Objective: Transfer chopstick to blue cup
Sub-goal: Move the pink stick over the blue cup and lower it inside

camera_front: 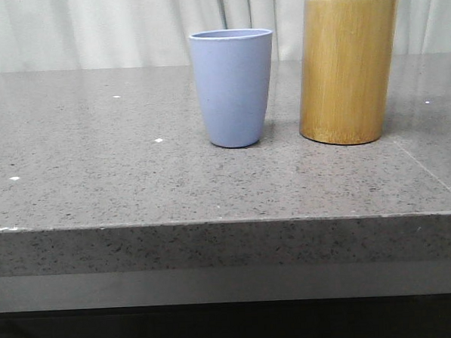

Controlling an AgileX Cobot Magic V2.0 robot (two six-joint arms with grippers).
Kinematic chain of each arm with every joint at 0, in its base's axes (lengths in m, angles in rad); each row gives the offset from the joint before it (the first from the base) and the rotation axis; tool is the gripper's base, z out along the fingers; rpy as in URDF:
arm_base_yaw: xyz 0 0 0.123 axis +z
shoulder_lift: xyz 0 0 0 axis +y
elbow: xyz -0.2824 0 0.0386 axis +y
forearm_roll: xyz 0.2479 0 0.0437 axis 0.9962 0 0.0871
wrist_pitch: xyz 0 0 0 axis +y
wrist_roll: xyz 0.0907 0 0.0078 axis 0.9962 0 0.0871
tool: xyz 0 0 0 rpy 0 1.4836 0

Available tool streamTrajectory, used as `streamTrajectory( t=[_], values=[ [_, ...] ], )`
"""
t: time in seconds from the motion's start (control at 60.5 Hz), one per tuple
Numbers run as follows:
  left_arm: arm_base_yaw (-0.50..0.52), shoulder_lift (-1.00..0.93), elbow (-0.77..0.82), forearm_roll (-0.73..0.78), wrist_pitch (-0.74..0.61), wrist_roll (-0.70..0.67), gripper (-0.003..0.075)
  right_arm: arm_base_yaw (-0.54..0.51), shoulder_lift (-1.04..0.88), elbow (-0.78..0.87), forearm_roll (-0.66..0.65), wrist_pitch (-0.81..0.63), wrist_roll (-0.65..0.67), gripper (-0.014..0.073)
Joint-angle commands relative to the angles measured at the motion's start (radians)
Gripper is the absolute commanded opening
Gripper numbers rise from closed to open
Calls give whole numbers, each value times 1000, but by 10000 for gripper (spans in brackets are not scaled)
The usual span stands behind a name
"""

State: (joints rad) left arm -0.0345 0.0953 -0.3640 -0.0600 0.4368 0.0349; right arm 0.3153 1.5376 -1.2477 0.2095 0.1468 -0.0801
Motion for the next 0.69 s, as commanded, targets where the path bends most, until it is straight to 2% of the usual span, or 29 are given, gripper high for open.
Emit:
streamTrajectory(
  t=[0.0,0.132,0.264,0.38,0.678],
  values=[
    [2,12,-24,-8,-85,-8,-19,3,-37,-41,1,-80,-3,333],
    [2,12,-24,-8,-85,-8,-19,3,-40,-41,1,-85,-3,123],
    [2,12,-24,-8,-85,-8,-19,3,-57,-41,0,-85,-3,-6],
    [2,12,-24,-8,-85,-8,-19,1,-88,-41,-3,-97,-3,-50],
    [2,12,-24,-8,-85,-8,-19,6,-263,-41,-8,-180,-3,-52]
  ],
)
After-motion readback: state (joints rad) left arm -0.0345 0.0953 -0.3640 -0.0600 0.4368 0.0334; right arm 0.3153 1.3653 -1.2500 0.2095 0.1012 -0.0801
